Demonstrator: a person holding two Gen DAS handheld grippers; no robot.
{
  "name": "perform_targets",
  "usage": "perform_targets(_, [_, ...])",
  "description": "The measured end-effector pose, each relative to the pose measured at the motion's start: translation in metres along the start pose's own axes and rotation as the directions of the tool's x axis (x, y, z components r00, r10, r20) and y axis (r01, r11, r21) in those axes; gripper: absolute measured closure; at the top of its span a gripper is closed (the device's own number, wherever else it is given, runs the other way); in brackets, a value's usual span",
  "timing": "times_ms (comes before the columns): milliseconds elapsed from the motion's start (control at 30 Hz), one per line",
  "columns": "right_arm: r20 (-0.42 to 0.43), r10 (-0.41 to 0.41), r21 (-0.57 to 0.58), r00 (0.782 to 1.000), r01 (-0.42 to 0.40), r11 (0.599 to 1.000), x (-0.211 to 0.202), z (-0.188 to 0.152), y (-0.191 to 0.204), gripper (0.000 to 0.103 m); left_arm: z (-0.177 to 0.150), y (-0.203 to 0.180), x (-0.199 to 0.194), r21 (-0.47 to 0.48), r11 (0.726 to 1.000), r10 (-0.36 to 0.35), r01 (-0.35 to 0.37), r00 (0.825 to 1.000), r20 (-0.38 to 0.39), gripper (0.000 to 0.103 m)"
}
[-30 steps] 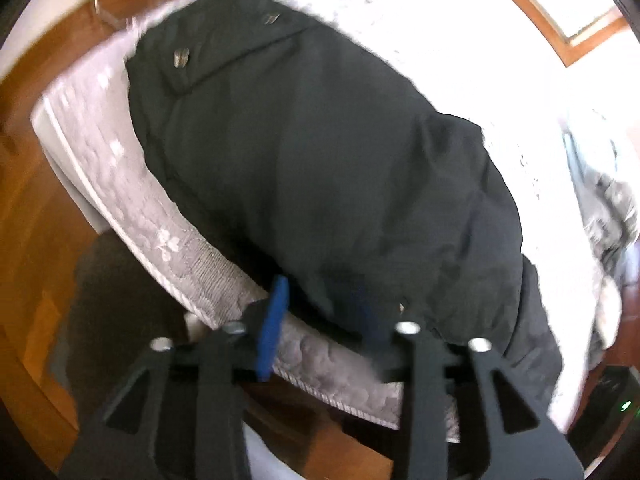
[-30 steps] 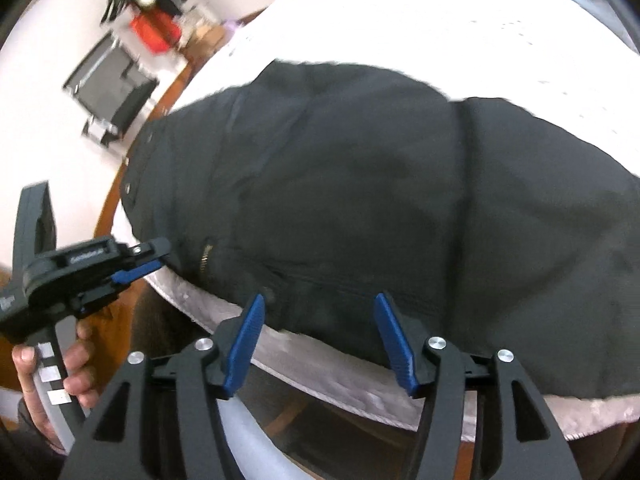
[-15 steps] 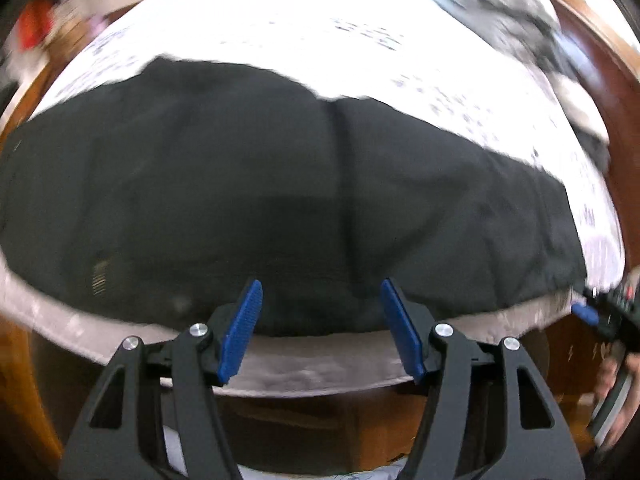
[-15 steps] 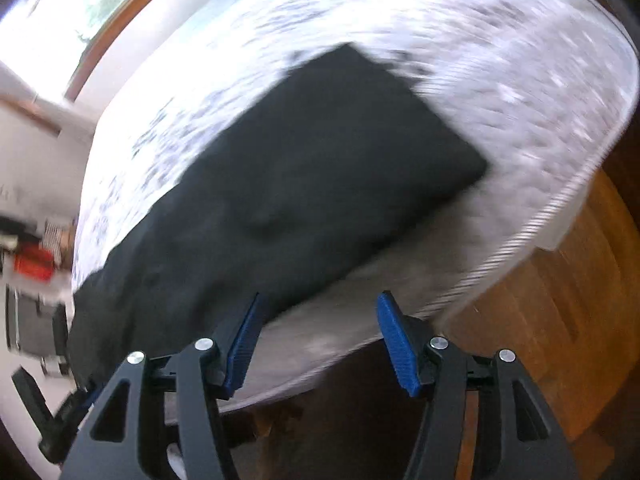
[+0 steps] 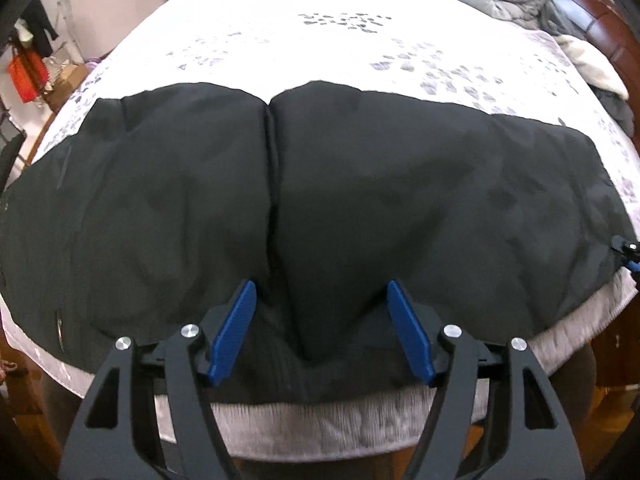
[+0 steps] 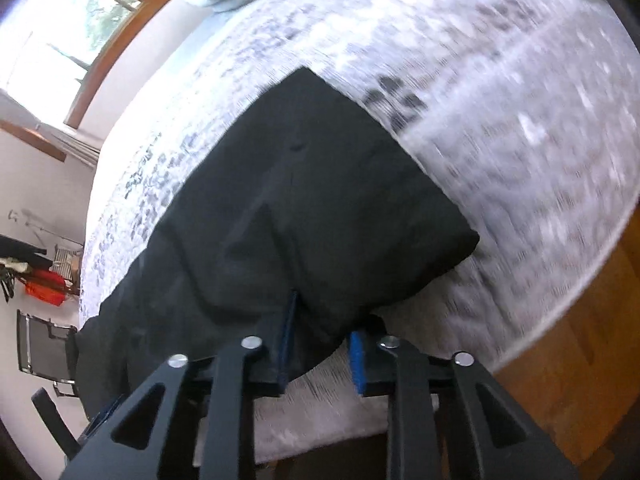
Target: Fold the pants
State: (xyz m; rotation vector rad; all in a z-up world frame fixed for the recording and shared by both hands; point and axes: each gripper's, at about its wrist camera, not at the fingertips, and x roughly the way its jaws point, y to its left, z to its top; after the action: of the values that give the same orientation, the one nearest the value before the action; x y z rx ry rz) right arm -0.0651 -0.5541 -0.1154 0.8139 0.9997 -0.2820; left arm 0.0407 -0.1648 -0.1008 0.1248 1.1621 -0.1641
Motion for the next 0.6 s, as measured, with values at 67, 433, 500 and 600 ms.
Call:
perform_targets(67, [-0.012,0.003,0.003,1.000,-0.003,1.000,0.008,0.002,-0.004,0.084,0.007,-0.001,0.004,-0.021,1.000,0.011,-0.011,1.000,0.004,0.034])
perform_targets(433, [0.003,0.088,0.036,0.996,-0.088,0.995,-0.016,-0.022,-0.034,0.040,0.002,0.012,-0.017,-0.028,1.000,-0.004,0.005,1.000,0.025,0.032])
perform_targets(500, [0.004,0.093,0.052,0.996,-0.093,0.994,-0.011,-0.020,-0.036,0.040,-0.001,0.013,-0.022,-0.009,1.000,0.023,-0.022,0.999,0.043,0.027])
perform_targets(600, [0.001,0.110,0.089,0.994,-0.110,0.990,0.004,-0.014,-0.038,0.040,-0.004,0.014,-0.029,0.007,0.998,0.061,-0.061,0.996,0.062,0.014])
